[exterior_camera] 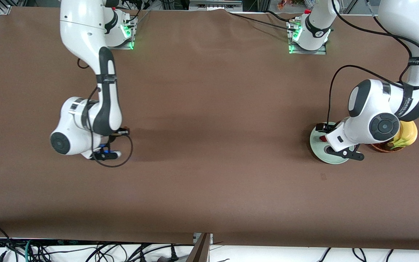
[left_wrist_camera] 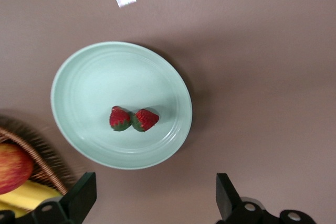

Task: Collect all strawberries into plate
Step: 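Carry the last strawberry to the table middle and release it with the right gripper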

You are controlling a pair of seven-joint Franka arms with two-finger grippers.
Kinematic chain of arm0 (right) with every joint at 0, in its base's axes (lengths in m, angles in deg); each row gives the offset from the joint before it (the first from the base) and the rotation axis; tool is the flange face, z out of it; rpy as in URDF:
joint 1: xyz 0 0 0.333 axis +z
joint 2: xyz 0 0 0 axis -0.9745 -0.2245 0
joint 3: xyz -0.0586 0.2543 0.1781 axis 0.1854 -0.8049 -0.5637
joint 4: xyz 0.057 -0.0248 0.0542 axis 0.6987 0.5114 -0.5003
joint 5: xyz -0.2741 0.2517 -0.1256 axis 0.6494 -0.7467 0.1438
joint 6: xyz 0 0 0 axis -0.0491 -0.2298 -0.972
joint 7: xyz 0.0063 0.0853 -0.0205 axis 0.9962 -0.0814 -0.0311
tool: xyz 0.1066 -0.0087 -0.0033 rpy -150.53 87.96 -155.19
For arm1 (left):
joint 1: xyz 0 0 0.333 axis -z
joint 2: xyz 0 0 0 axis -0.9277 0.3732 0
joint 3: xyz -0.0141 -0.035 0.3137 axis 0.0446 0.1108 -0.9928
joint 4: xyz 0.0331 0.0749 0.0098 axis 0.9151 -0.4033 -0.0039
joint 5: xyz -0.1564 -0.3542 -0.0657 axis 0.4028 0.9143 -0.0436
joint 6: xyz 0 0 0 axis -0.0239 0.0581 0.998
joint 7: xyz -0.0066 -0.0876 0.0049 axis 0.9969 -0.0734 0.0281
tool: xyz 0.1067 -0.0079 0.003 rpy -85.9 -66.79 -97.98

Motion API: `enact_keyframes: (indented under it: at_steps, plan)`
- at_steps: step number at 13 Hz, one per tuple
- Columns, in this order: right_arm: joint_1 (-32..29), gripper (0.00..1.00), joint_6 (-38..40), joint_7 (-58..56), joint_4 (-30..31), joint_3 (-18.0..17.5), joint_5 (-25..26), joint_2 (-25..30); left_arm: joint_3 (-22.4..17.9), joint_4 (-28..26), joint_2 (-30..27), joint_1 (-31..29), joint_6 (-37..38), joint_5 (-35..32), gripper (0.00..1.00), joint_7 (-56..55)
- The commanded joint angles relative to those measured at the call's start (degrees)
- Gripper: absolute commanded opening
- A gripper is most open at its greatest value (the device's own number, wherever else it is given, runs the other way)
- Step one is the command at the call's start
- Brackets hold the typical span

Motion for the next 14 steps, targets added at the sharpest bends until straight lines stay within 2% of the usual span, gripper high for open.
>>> enact_keyframes:
  at_steps: [1,3,5,7,10,12,14]
  plan:
    - [0.9,0.13,-1.2,10.6,-3.6,-4.4,-5.2,0.1,-0.1,4.3,0.0,0.7,3.6,1.3,1.0,0.8]
    - [1.5,0.13,-6.6,19.0,-5.9,-9.3,-7.6,0.1,-0.1,4.4,0.4,0.6,3.6,3.2,1.0,1.0]
    - [2.6,0.13,-16.6,28.8,-8.2,-15.0,-7.6,-0.3,-0.1,4.4,0.7,0.7,3.5,3.2,1.0,1.1]
    - [4.1,0.13,-28.3,32.9,-9.4,-19.8,-7.1,-0.8,-0.2,4.4,1.2,0.7,3.4,3.2,1.0,1.1]
    - [10.4,0.13,-42.2,33.5,-11.0,-21.2,-7.2,-3.9,-0.2,4.4,1.8,0.7,3.3,3.2,1.0,1.3]
    - [13.7,0.13,-46.7,36.2,-15.3,-21.6,-7.2,-7.7,-0.1,4.4,1.9,0.7,3.3,3.2,1.0,1.4]
    - [16.2,0.13,-48.2,41.9,-22.1,-21.6,-7.1,-12.2,-0.1,4.4,1.9,0.7,3.1,3.3,1.0,1.3]
